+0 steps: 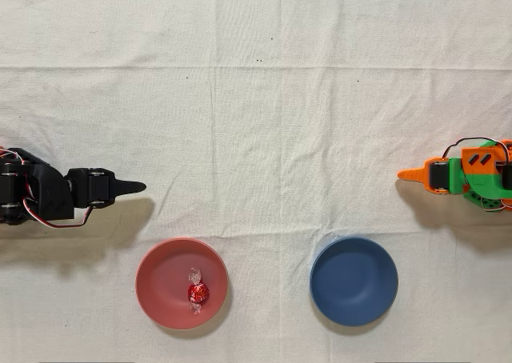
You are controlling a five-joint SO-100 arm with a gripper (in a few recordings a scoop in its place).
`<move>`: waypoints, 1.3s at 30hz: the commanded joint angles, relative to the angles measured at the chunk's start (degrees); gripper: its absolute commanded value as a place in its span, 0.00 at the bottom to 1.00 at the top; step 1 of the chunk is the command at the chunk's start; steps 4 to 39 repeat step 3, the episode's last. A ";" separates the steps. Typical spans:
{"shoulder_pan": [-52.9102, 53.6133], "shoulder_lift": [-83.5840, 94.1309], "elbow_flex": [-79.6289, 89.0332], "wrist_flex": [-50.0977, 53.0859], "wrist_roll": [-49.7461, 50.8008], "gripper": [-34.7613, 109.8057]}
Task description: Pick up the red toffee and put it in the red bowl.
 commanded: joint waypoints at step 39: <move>0.53 0.88 1.23 0.53 -0.62 0.25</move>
